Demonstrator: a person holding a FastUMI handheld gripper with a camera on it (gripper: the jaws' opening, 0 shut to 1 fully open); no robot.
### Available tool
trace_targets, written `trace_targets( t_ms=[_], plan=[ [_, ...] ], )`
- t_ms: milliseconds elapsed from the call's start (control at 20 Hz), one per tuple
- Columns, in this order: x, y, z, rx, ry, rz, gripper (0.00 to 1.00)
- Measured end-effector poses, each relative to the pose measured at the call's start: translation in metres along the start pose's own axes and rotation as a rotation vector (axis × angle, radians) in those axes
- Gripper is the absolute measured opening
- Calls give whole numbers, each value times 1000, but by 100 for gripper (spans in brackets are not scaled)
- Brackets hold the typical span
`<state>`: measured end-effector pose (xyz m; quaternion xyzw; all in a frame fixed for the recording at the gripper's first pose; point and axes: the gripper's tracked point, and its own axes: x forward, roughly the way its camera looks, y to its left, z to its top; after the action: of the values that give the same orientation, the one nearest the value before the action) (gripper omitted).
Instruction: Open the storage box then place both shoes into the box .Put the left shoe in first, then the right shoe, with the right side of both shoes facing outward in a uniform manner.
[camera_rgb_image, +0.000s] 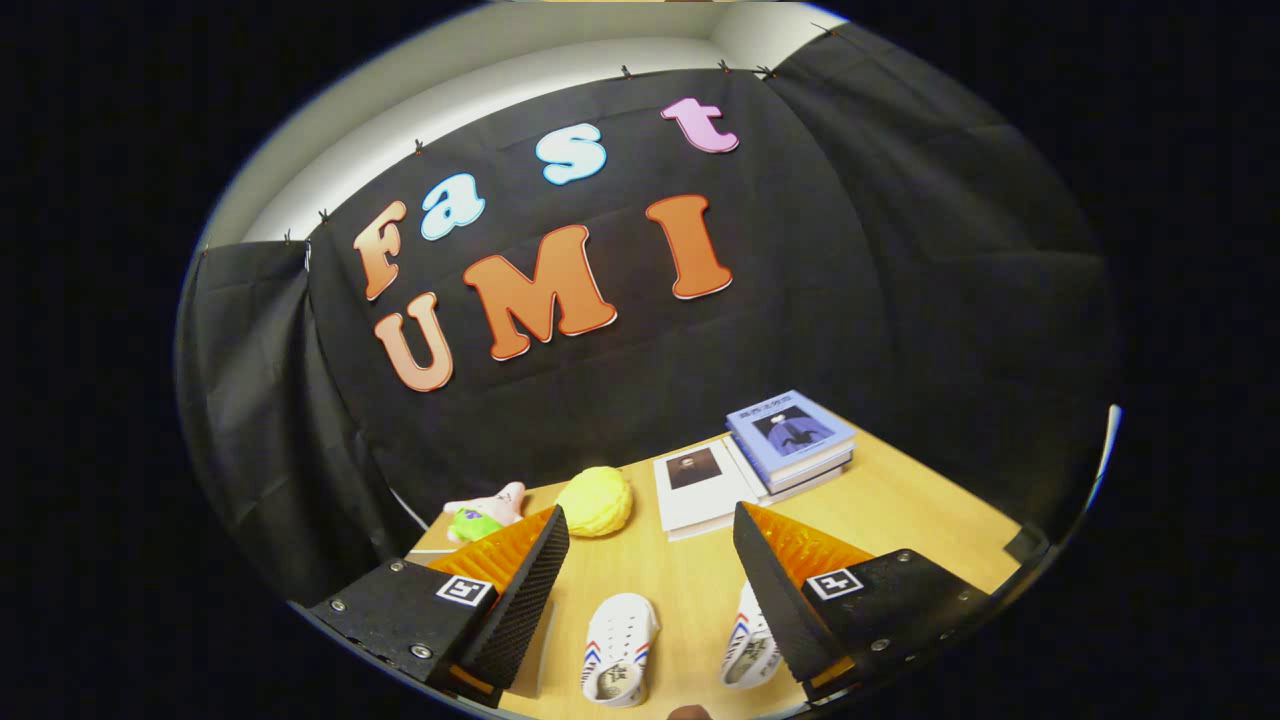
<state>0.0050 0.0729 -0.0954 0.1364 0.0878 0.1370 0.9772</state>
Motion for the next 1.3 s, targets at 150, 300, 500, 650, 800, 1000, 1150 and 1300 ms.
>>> trace_targets(
  t_ms=[150, 300, 500, 650, 800, 1000, 1150, 1300],
  plan=[
    [13, 15, -29, 104, 77, 76, 98],
    [21, 33, -54, 220, 151, 167, 98],
    [28, 65, -92, 392, 278, 328, 98],
    [27, 94, -123, 530, 413, 489, 98],
    [31, 105, -151, 632, 504, 570, 98],
    [31, 127, -179, 712, 605, 649, 98],
    [26, 142, -192, 720, 670, 720, 98],
    [28, 152, -205, 719, 716, 755, 98]
  ],
)
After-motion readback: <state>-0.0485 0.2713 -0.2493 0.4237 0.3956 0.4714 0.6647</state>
